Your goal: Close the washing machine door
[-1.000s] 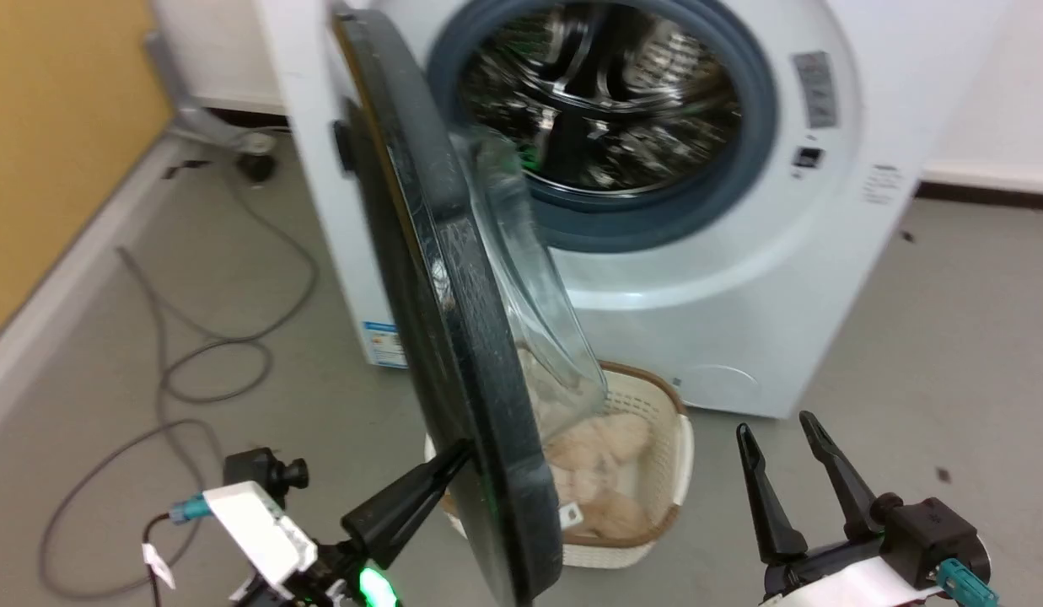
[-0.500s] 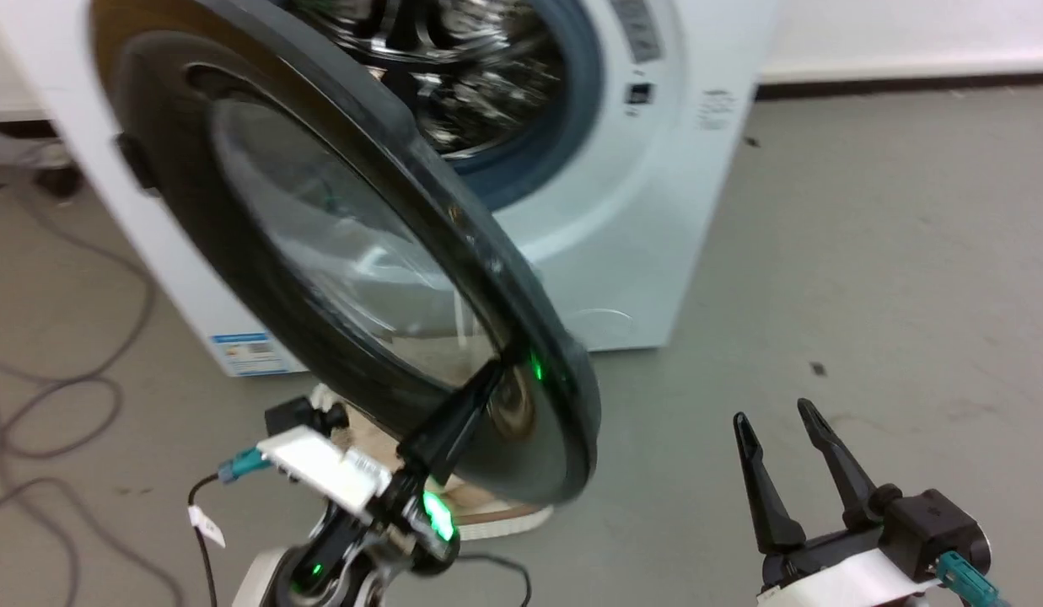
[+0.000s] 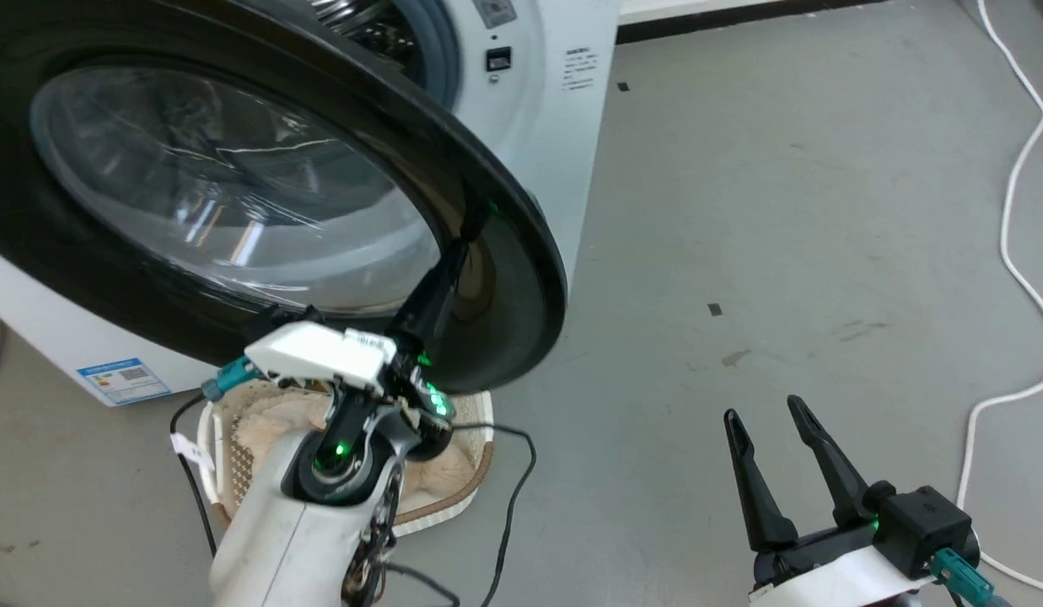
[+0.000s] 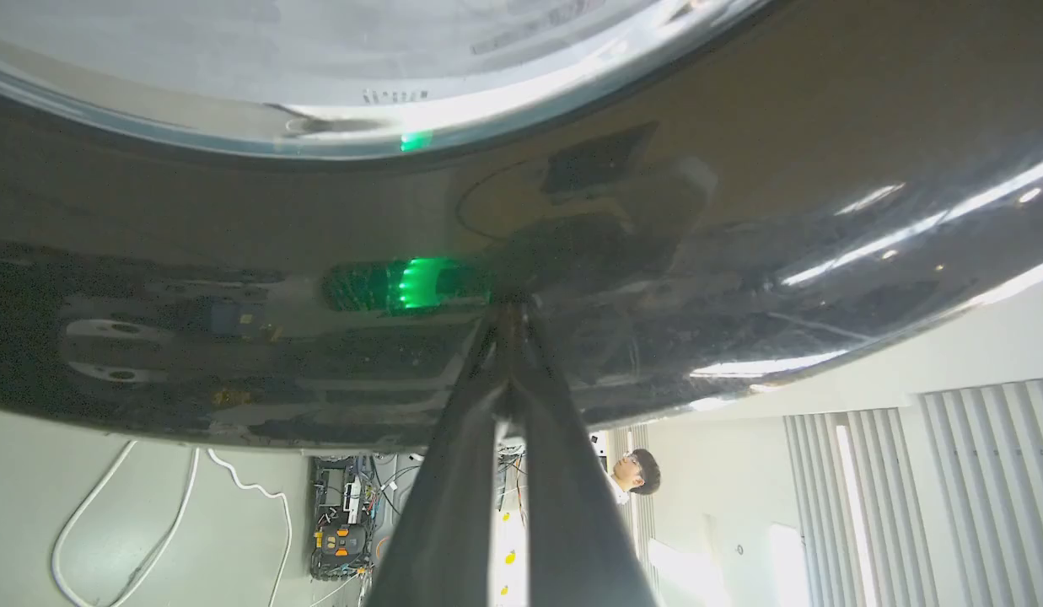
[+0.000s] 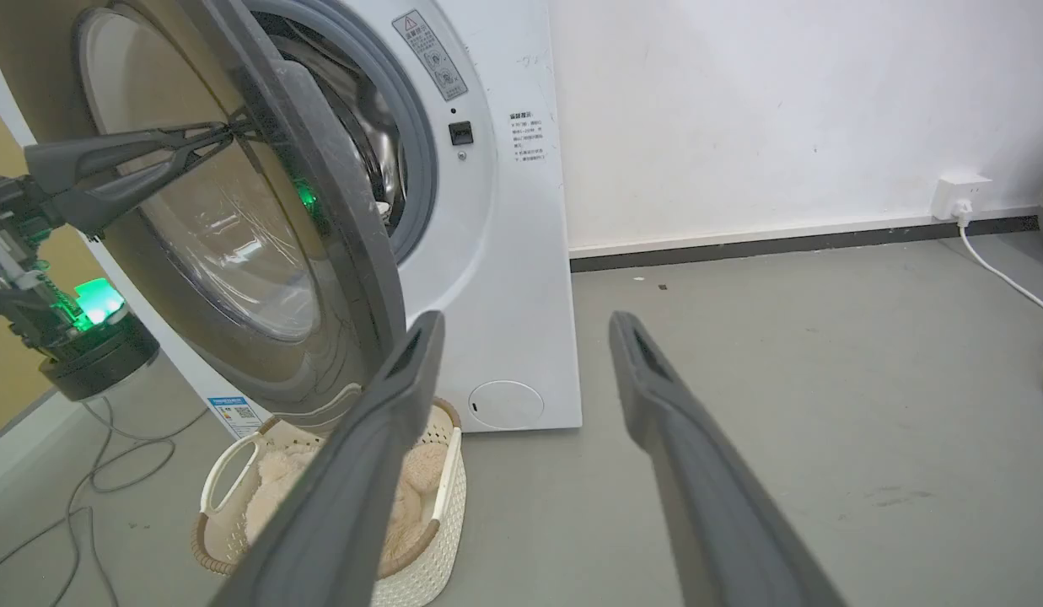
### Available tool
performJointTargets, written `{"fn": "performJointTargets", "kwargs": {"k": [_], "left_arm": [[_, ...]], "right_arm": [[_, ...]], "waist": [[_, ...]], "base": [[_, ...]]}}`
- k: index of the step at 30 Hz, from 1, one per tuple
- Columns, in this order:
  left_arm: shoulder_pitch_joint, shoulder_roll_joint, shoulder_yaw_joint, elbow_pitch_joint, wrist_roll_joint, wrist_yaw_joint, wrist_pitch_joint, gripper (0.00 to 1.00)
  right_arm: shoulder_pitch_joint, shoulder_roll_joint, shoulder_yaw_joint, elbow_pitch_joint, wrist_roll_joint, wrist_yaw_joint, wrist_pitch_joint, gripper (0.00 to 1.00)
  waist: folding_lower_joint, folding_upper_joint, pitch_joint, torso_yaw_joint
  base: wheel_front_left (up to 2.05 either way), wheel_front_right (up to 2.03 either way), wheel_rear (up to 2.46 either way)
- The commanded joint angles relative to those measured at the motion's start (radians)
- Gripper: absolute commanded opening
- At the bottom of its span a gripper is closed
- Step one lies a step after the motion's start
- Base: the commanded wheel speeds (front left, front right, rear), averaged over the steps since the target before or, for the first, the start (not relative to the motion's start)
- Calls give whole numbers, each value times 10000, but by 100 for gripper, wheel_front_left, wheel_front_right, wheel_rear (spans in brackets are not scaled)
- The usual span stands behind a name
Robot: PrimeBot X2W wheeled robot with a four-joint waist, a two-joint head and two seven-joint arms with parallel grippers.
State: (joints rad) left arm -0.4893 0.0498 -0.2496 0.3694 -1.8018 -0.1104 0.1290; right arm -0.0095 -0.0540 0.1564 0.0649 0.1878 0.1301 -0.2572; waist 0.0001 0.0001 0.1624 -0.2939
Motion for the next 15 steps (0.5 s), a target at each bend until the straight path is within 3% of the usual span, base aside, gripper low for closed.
{"fn": "performJointTargets", "kwargs": {"k": [1, 11, 15], "left_arm": [[-190, 5, -37, 98, -96, -103, -69, 0], [141, 16, -640, 251, -51, -197, 338, 0], [884, 455, -1383, -339, 889, -200, 957, 0]], "right_arm": [[-112, 36, 11, -33, 59, 6, -46, 100], [17, 37, -99, -9, 48, 6, -46, 100], [49, 37, -161, 14, -25, 6, -46, 100]], "waist": [[-1, -1, 11, -39], [-1, -1, -352, 594], [-1, -1, -605, 1096]], "base": [[0, 0, 0], [0, 0, 0], [0, 0, 0]]}}
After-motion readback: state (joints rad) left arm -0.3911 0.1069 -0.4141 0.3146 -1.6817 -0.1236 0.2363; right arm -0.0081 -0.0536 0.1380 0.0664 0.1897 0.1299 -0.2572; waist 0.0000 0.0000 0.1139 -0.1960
